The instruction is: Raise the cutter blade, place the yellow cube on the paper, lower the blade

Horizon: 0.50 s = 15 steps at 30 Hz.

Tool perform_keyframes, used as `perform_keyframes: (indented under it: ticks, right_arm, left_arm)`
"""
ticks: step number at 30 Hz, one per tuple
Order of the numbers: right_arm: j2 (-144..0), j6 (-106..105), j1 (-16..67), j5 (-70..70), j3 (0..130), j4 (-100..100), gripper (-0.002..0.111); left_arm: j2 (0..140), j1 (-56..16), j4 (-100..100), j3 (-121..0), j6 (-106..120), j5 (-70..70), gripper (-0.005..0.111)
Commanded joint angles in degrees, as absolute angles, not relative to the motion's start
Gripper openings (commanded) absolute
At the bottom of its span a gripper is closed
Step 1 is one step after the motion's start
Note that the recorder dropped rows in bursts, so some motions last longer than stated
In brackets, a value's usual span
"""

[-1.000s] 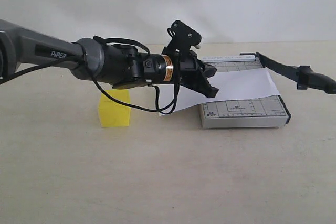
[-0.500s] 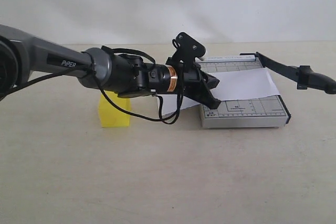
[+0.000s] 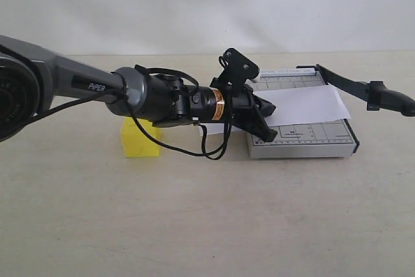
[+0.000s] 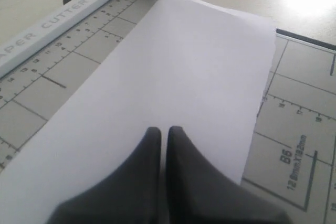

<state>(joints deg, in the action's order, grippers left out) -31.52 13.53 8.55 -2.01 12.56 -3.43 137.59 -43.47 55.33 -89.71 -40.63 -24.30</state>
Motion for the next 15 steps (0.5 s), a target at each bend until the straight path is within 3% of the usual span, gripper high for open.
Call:
perform_keyframes:
  ticks: [1, 15]
  right_arm:
    - [-31.2, 13.42, 8.59, -2.81, 12.49, -3.3, 0.058]
    - [-31.2, 13.42, 8.59, -2.69, 12.49, -3.3, 0.058]
  left_arm:
    - [138.78, -44.57, 54.98, -91.69, -40.68, -24.32, 0.004]
    - [139.28, -44.71, 54.81, -92.2, -40.95, -24.17, 0.004]
